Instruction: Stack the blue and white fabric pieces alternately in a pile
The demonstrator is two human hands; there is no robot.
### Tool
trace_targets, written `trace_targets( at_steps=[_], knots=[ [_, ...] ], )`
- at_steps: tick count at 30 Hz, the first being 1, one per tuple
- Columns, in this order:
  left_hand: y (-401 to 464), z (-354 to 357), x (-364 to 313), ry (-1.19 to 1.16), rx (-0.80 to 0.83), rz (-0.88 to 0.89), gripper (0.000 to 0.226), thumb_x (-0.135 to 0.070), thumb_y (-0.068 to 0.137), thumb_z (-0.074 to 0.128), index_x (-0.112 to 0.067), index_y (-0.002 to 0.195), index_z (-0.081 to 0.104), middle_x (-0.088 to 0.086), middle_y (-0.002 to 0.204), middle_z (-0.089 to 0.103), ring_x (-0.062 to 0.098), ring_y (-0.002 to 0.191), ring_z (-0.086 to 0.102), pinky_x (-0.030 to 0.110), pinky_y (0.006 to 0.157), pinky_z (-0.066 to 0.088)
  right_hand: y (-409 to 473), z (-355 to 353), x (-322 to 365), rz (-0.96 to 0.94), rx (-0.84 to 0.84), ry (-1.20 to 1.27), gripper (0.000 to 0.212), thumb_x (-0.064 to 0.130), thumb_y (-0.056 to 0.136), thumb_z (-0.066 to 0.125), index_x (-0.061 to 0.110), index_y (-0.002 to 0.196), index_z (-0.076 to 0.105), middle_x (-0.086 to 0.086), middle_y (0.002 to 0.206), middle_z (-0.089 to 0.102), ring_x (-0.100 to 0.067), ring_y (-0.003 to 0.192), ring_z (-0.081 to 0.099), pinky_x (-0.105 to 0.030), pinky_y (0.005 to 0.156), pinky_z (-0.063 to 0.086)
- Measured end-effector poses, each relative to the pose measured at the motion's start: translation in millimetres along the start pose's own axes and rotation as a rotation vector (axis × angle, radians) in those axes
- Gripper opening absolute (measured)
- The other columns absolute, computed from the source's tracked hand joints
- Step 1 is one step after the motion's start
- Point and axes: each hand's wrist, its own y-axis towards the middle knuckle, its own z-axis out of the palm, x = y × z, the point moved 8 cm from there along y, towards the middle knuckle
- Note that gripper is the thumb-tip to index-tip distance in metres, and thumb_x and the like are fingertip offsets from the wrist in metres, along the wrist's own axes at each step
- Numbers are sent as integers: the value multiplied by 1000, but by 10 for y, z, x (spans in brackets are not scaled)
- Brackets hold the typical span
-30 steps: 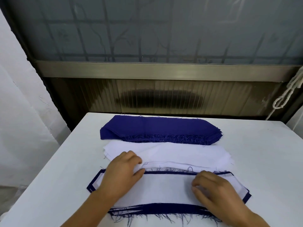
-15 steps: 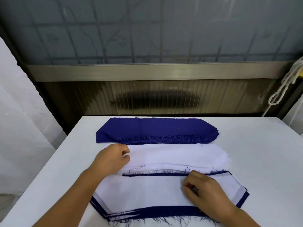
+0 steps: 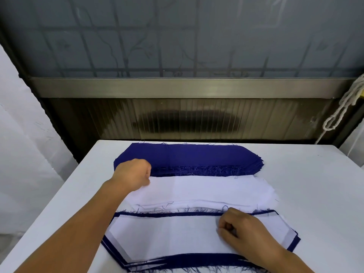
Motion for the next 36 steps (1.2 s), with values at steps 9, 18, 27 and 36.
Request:
trace_targets(
  at_steps=[9,18,27,36],
  knots=[
    [38,-215,-289,-75,-474,205,28,-30,93,60,-21,119,64,-3,115,64,17,101,58,33,83,52,446,-465,-198,87,-193,-22,10,23,92,59,30,89,65,16,89,60,-5,75,58,-23,70,48],
    [357,237,-365,50,-162,266,47,-26,104,37,-17,150,32,1,159,23,17,145,24,31,117,23,1293,-579,-726,159,-68,-357,49,29,100,46,21,148,38,5,154,36,-13,140,34,-25,114,26],
    [186,28,-384,129,-397,221,25,-12,97,48,-25,107,66,-9,99,67,11,87,63,29,69,53,1221,-676,-665,125,-215,-569,26,19,100,42,22,111,66,7,113,67,-12,102,61,-29,80,52],
    [208,-66,-255,-257,-431,167,24,-24,83,73,-29,73,52,-14,74,54,6,69,50,17,54,30,1188,-820,-661,159,-339,-167,8,14,86,69,21,86,68,9,89,67,-11,82,61,-27,70,51]
  ],
)
